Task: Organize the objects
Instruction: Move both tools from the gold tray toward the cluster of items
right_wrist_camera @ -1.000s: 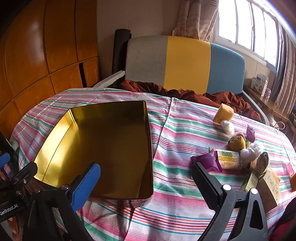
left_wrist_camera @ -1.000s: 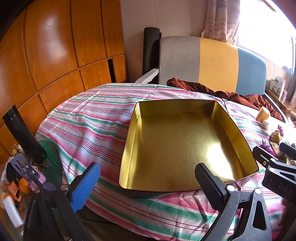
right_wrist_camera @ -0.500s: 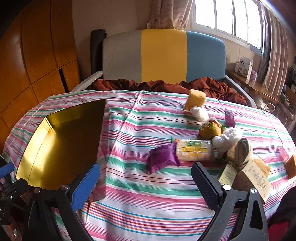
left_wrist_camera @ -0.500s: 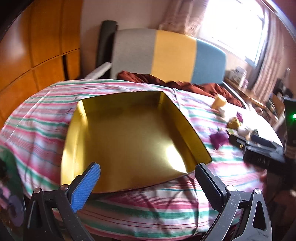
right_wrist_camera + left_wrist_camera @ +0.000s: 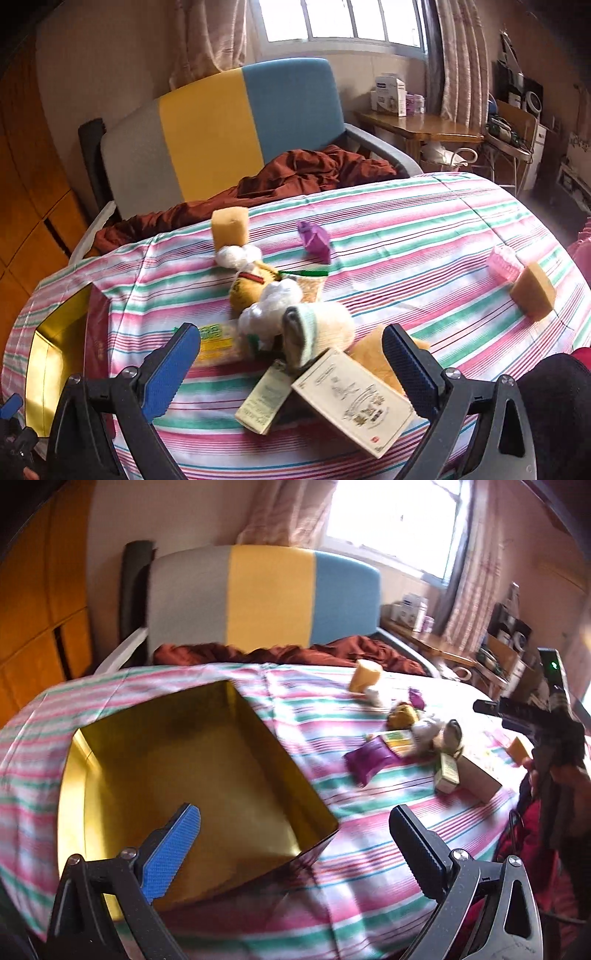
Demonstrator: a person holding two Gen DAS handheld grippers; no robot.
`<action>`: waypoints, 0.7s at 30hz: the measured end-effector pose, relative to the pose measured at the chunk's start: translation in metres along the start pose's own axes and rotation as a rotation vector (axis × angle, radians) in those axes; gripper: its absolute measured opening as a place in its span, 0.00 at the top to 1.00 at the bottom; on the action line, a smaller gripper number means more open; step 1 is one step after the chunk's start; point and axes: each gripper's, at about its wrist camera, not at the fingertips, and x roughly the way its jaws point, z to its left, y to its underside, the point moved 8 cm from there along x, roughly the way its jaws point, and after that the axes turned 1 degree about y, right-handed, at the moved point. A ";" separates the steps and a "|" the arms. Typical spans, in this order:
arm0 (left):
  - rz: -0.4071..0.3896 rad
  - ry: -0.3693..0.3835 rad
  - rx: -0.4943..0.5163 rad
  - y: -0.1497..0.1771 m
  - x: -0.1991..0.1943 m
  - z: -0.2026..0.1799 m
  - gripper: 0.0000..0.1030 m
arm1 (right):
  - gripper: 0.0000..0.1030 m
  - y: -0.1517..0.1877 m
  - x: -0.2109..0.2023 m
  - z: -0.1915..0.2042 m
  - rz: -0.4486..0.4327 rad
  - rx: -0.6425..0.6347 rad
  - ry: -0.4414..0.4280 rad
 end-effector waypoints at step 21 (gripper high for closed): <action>0.326 0.048 0.442 -0.027 0.148 -0.092 0.16 | 0.02 0.005 0.022 -0.036 0.037 0.251 -0.201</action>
